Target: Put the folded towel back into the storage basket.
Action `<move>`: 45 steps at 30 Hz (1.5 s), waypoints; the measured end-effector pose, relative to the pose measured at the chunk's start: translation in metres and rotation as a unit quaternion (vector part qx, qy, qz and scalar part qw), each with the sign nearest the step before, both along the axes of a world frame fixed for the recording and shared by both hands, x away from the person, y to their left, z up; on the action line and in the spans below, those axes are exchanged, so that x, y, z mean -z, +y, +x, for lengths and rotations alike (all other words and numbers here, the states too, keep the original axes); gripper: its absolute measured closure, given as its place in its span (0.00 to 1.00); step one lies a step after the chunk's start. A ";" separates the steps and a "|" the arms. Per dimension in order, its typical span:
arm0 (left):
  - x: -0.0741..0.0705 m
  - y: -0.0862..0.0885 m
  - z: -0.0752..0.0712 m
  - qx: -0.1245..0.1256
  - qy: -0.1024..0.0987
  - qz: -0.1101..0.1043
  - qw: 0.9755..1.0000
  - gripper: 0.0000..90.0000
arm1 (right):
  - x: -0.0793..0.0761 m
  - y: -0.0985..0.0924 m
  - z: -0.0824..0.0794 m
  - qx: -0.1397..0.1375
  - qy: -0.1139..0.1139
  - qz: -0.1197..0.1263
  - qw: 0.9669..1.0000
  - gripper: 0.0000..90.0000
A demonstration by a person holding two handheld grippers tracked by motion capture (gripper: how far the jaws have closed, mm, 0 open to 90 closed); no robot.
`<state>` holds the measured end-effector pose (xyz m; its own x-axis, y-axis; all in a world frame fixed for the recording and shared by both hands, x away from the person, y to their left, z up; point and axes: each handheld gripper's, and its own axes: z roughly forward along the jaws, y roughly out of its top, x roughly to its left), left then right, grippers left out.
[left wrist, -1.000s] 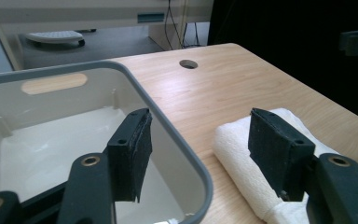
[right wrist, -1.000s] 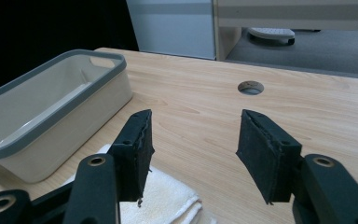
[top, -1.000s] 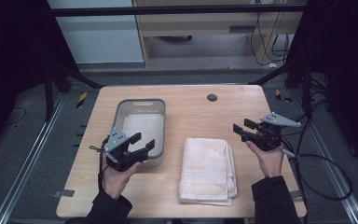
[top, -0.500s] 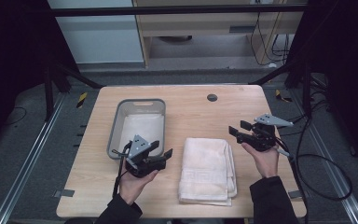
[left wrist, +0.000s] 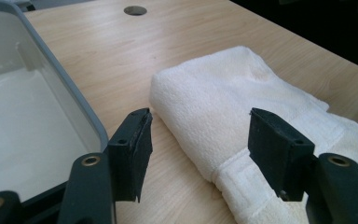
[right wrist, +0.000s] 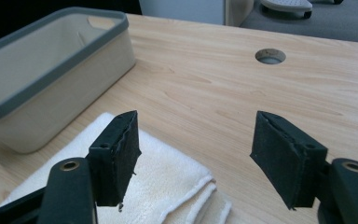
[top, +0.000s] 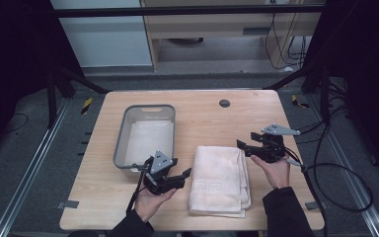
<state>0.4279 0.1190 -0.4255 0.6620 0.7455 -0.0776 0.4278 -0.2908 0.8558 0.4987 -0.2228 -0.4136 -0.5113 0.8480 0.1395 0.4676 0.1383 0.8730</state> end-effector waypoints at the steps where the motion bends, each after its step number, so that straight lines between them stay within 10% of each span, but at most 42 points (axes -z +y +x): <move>1: 0.001 -0.001 0.000 0.000 0.001 -0.001 1.000 0.43 | 0.001 0.001 0.000 -0.001 0.001 -0.001 1.000 0.35; 45: 0.058 -0.033 -0.004 0.035 0.060 0.072 0.995 0.36 | 0.056 0.012 0.012 0.003 0.063 -0.046 0.997 0.24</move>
